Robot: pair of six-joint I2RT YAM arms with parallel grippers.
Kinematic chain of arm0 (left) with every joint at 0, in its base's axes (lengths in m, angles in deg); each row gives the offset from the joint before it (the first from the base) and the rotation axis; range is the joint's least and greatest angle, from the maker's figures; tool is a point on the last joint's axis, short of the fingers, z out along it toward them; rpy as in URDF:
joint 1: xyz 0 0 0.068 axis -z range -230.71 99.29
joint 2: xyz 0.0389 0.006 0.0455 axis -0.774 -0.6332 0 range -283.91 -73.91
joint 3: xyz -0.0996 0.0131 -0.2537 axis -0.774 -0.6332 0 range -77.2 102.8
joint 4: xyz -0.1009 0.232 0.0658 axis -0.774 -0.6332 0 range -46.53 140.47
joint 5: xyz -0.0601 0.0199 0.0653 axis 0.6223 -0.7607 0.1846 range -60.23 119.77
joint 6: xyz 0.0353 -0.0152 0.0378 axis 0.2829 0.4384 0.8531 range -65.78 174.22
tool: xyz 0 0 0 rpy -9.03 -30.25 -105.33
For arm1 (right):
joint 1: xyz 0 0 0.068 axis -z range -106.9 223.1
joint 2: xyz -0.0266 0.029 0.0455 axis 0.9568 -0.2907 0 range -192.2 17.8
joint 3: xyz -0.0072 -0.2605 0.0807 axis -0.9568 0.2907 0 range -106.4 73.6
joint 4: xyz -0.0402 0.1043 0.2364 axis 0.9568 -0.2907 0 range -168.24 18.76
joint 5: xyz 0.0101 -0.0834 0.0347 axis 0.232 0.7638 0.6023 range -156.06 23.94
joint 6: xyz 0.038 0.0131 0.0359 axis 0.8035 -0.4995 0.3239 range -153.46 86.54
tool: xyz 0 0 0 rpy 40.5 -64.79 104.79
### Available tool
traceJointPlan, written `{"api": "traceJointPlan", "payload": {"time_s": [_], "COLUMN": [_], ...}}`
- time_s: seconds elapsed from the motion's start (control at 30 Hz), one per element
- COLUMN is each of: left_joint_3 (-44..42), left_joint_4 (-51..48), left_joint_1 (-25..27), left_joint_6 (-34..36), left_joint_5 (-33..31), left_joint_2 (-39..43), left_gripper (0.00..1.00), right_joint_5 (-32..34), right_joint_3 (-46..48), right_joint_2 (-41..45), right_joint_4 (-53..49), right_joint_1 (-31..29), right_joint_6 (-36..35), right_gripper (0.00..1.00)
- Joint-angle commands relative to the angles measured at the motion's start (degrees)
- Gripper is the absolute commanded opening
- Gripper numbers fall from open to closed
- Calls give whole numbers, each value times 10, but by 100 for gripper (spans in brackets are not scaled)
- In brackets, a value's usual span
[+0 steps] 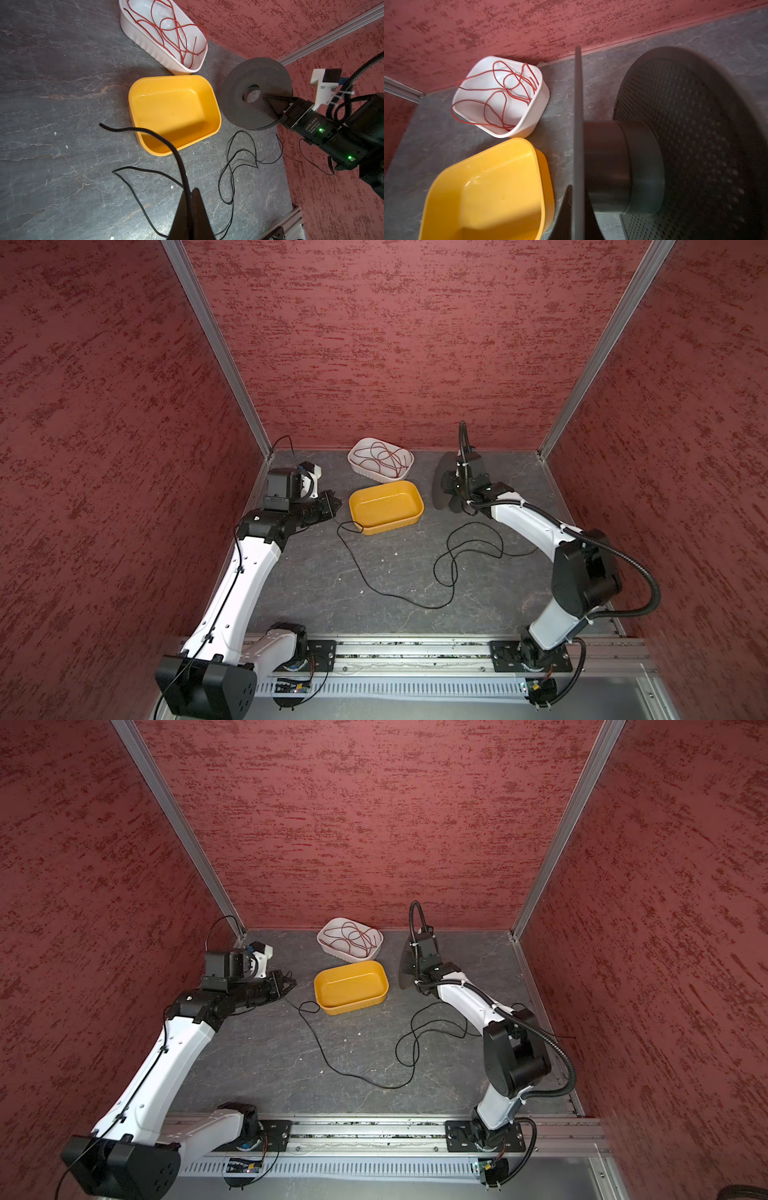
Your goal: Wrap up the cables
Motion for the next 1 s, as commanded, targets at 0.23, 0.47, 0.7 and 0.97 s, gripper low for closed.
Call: {"api": "traceJointPlan", "payload": {"time_s": [0.23, 0.47, 0.7, 0.97], "left_joint_3": [21, 26, 23, 24], "left_joint_4": [12, 9, 8, 18], "left_joint_1": [11, 15, 17, 22], "left_joint_6": [-2, 0, 0, -6], "left_joint_5": [5, 2, -1, 3], "left_joint_2": [-14, -17, -18, -26], "left_gripper": [1, 1, 1, 1], "right_joint_5": [128, 139, 175, 168], "right_joint_3": [-73, -116, -185, -175], "right_joint_2": [-47, -87, -146, -152], "right_joint_4": [-47, -50, -90, -81], "right_joint_1": [-78, -121, -151, -153], "right_joint_6": [1, 2, -1, -5], "right_gripper": [0, 0, 0, 19]}}
